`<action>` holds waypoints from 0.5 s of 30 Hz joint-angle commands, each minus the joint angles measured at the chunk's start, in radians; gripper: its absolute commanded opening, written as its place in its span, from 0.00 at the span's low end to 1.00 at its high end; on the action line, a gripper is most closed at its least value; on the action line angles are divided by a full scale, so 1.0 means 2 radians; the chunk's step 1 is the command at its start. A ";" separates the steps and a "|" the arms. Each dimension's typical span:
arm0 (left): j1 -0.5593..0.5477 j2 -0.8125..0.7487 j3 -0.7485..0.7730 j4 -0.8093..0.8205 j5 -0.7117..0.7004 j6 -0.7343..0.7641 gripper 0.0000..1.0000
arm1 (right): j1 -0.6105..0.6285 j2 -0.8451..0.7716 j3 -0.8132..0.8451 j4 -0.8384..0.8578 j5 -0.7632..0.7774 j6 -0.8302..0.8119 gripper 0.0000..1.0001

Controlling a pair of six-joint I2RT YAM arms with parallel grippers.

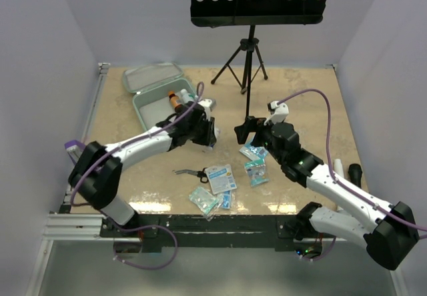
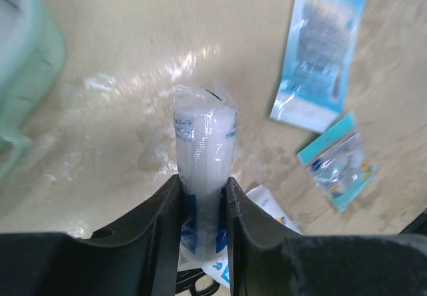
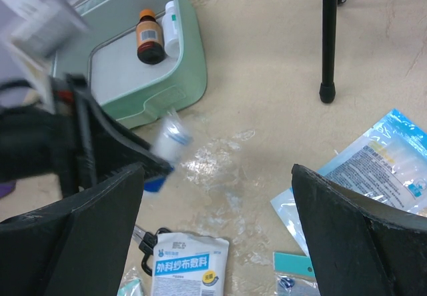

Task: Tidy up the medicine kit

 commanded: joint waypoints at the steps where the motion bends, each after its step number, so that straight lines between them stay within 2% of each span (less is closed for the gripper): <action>1: 0.058 -0.084 -0.006 0.032 0.017 -0.037 0.25 | -0.001 -0.005 0.006 0.011 0.006 -0.004 0.97; 6: 0.152 -0.118 -0.002 0.035 0.020 -0.054 0.27 | -0.001 -0.008 0.001 0.015 0.005 -0.003 0.97; 10: 0.213 -0.077 0.026 0.014 0.025 -0.078 0.28 | -0.001 -0.005 0.001 0.017 0.003 -0.002 0.97; 12: 0.247 -0.057 0.022 0.030 0.038 -0.097 0.27 | -0.001 -0.003 0.004 0.017 0.001 -0.002 0.97; 15: 0.255 -0.017 0.026 0.046 0.026 -0.104 0.26 | -0.001 -0.003 0.005 0.016 0.001 -0.005 0.97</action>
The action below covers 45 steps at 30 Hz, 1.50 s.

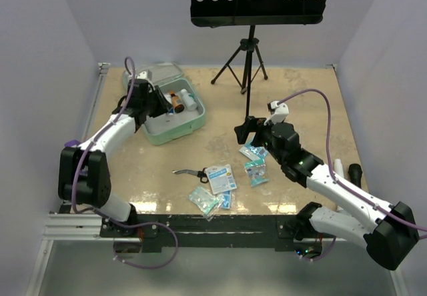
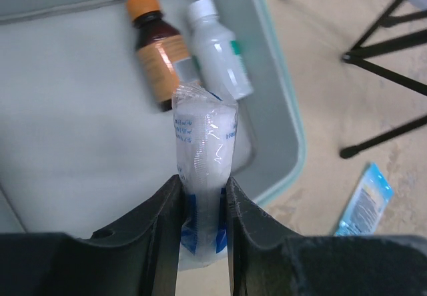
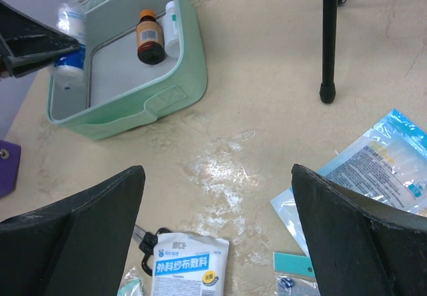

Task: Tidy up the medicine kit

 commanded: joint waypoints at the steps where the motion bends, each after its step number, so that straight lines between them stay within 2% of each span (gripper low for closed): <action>1: 0.019 0.060 0.022 0.009 -0.003 -0.030 0.25 | 0.000 -0.003 0.004 0.016 0.000 -0.005 0.97; 5: 0.020 0.114 0.048 0.005 -0.052 -0.032 0.24 | 0.000 -0.001 0.000 0.019 -0.005 -0.004 0.97; 12: 0.024 0.189 0.094 0.006 -0.097 -0.053 0.24 | -0.001 0.000 -0.001 0.019 -0.012 -0.002 0.97; 25: 0.025 0.262 0.164 0.000 -0.086 -0.062 0.29 | 0.000 0.015 0.000 0.020 -0.015 -0.003 0.97; 33: 0.026 0.254 0.148 0.011 -0.074 -0.066 0.54 | 0.000 0.018 0.001 0.020 -0.015 -0.002 0.97; 36: 0.026 0.243 0.142 0.014 -0.073 -0.065 0.60 | 0.000 0.017 0.001 0.021 -0.015 -0.002 0.97; 45: 0.026 0.179 0.123 -0.005 -0.060 -0.054 0.63 | 0.000 0.004 0.001 0.017 -0.014 -0.002 0.97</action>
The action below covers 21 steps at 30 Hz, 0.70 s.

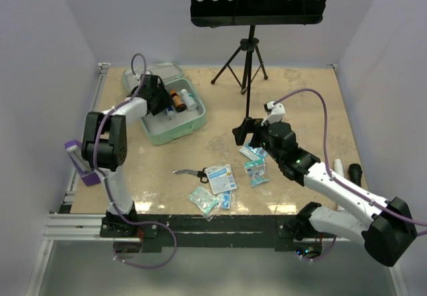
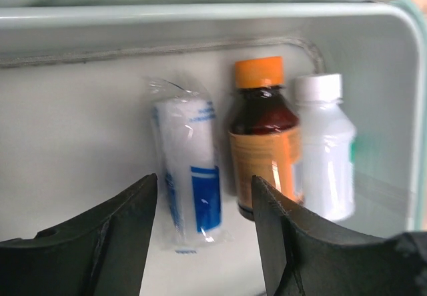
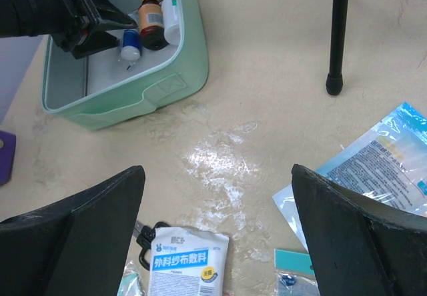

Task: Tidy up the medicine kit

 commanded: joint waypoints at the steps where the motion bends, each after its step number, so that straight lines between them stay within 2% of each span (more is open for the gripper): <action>1: -0.003 -0.077 -0.018 0.003 0.022 0.003 0.63 | 0.000 -0.018 0.001 0.013 0.002 -0.002 0.97; 6: -0.006 -0.176 -0.084 -0.003 0.024 0.010 0.64 | 0.000 -0.024 0.001 0.014 0.004 -0.006 0.97; 8: -0.024 -0.224 -0.104 -0.017 0.013 0.025 0.64 | 0.000 -0.023 0.003 0.014 0.004 -0.005 0.97; 14: -0.148 -0.319 -0.135 -0.086 -0.096 0.052 0.66 | 0.000 -0.017 -0.004 0.020 -0.001 -0.006 0.97; 18: -0.233 -0.368 -0.181 -0.102 -0.146 0.019 0.71 | -0.001 -0.007 -0.003 0.020 -0.001 -0.006 0.97; 20: -0.266 -0.400 -0.219 -0.085 -0.156 -0.002 0.85 | 0.000 0.000 -0.004 0.016 -0.001 -0.003 0.97; 21: -0.273 -0.414 -0.249 -0.073 -0.147 -0.015 1.00 | 0.000 0.006 -0.005 0.014 -0.001 -0.001 0.97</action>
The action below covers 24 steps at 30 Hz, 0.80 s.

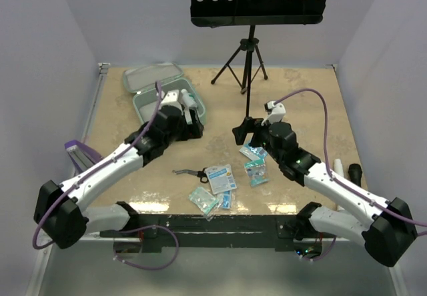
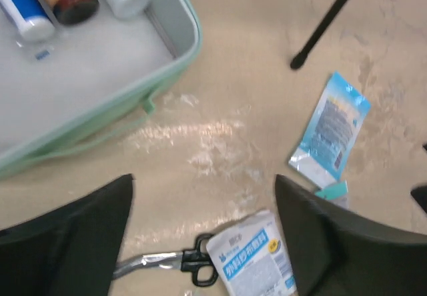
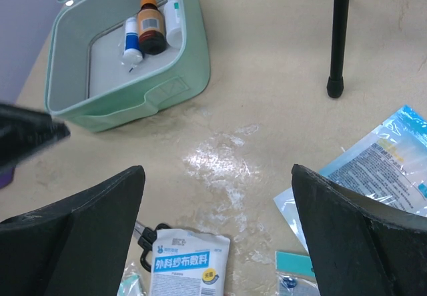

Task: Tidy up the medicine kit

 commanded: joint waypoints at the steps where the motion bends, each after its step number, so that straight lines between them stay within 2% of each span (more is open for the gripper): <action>1: -0.038 -0.061 -0.092 0.007 -0.029 -0.051 1.00 | 0.000 0.016 -0.005 0.010 -0.002 0.004 0.97; 5: -0.039 -0.084 -0.187 0.093 0.055 -0.090 1.00 | 0.000 0.050 -0.017 0.017 -0.040 0.026 0.95; 7: -0.038 -0.078 -0.218 0.119 0.087 -0.103 1.00 | 0.000 0.071 -0.024 0.020 -0.062 0.036 0.93; 12: -0.039 -0.078 -0.272 0.204 0.155 -0.105 0.93 | -0.001 0.101 -0.054 0.052 -0.101 0.060 0.86; 19: -0.038 -0.081 -0.275 0.215 0.158 -0.094 0.91 | -0.021 0.098 -0.066 0.029 -0.004 0.113 0.87; 24: -0.039 -0.074 -0.275 0.219 0.159 -0.097 0.91 | -0.129 0.096 -0.069 0.017 0.013 0.128 0.87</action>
